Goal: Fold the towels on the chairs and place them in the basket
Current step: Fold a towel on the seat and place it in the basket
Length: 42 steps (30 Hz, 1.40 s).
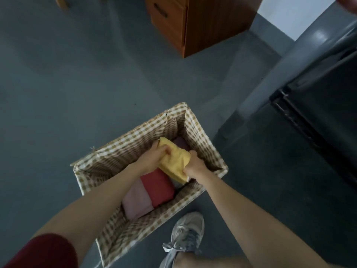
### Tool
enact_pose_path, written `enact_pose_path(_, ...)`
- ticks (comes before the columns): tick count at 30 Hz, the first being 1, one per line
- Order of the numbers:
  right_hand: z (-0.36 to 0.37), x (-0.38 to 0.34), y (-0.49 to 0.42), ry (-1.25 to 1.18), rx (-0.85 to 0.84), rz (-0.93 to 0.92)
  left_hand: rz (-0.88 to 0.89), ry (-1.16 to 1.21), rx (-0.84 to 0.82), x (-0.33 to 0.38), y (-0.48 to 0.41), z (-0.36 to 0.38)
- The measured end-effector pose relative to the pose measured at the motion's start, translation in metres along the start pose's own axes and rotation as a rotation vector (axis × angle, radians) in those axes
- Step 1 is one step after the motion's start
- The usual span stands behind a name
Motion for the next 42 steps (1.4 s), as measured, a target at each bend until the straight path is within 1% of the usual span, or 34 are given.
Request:
enact_pose_path(3,0.006,0.007,-0.009,-0.006,0.024,0.08,0.05,0.145,-0.003,0.003,-0.019,0.011)
enact_pose_path(5,0.009,0.008,-0.015,0.013,0.053,0.092,0.121,0.021,0.0,0.005,-0.034,0.018)
enact_pose_path(6,0.011,0.007,-0.018,0.058,0.069,0.078,0.135,0.022,-0.023,0.002,-0.042,0.022)
enact_pose_path(7,0.012,0.004,-0.019,0.138,0.069,0.062,0.1,0.074,-0.012,0.001,-0.049,0.025)
enact_pose_path(9,0.018,-0.001,-0.022,0.292,0.033,0.048,0.065,0.236,0.057,0.003,-0.064,0.03)
enact_pose_path(10,0.02,-0.003,-0.02,0.359,-0.007,0.064,0.033,0.253,0.082,0.007,-0.072,0.031)
enact_pose_path(11,0.023,-0.003,-0.019,0.436,-0.029,0.056,0.025,0.195,0.101,0.012,-0.076,0.031)
enact_pose_path(13,0.025,0.0,-0.018,0.565,-0.022,0.026,0.021,0.123,0.242,0.015,-0.076,0.03)
enact_pose_path(14,0.025,0.003,-0.019,0.631,0.006,0.005,0.043,-0.007,0.3,0.014,-0.074,0.032)
enact_pose_path(15,0.024,0.007,-0.019,0.699,0.027,0.003,0.086,-0.069,0.268,0.016,-0.072,0.035)
enact_pose_path(16,0.022,0.011,-0.02,0.755,0.046,0.012,0.145,-0.233,0.227,0.009,-0.072,0.042)
enact_pose_path(17,0.02,0.012,-0.02,0.814,0.065,0.017,0.169,-0.322,0.166,0.003,-0.071,0.052)
enact_pose_path(18,0.018,0.012,-0.02,0.869,0.071,0.019,0.159,-0.321,0.101,0.002,-0.066,0.058)
enact_pose_path(19,0.017,0.012,-0.021,0.915,0.059,0.024,0.13,-0.343,0.069,-0.001,-0.064,0.063)
enact_pose_path(21,0.016,0.01,-0.022,0.979,0.026,0.024,0.035,-0.296,-0.04,-0.009,-0.062,0.069)
enact_pose_path(23,0.016,0.009,-0.021,1.022,0.0,0.029,0.03,-0.316,-0.137,-0.008,-0.061,0.064)
enact_pose_path(26,0.014,0.003,-0.005,0.989,-0.019,0.008,-0.018,-0.244,-0.208,-0.003,-0.058,0.05)
enact_pose_path(28,0.007,-0.005,0.011,0.878,0.036,-0.078,-0.009,-0.298,-0.224,0.006,-0.05,0.039)
enact_pose_path(30,-0.007,-0.014,0.033,0.797,0.117,-0.173,-0.077,-0.252,-0.219,0.017,-0.039,0.027)
enact_pose_path(31,-0.015,-0.017,0.045,0.77,0.154,-0.216,-0.09,-0.273,-0.224,0.026,-0.031,0.021)
enact_pose_path(33,-0.033,-0.023,0.071,0.724,0.219,-0.3,-0.092,-0.331,-0.187,0.051,-0.013,0.003)
enact_pose_path(35,-0.052,-0.023,0.098,0.703,0.281,-0.339,-0.077,-0.363,-0.124,0.084,0.009,-0.016)
enact_pose_path(38,-0.094,-0.011,0.145,0.676,0.41,-0.382,0.051,-0.392,0.02,0.149,0.044,-0.043)
enact_pose_path(42,-0.167,0.041,0.236,0.467,0.681,-0.402,0.271,-0.386,0.182,0.255,0.082,-0.064)
Point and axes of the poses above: each hand's wrist, its own y-axis away from the middle knuckle, its own z-axis out of the palm, x = y × z, the point moved 2 cm from there along -y, towards the middle knuckle, and after that the axes turned 6 degrees about z, right-handed, at the moved point
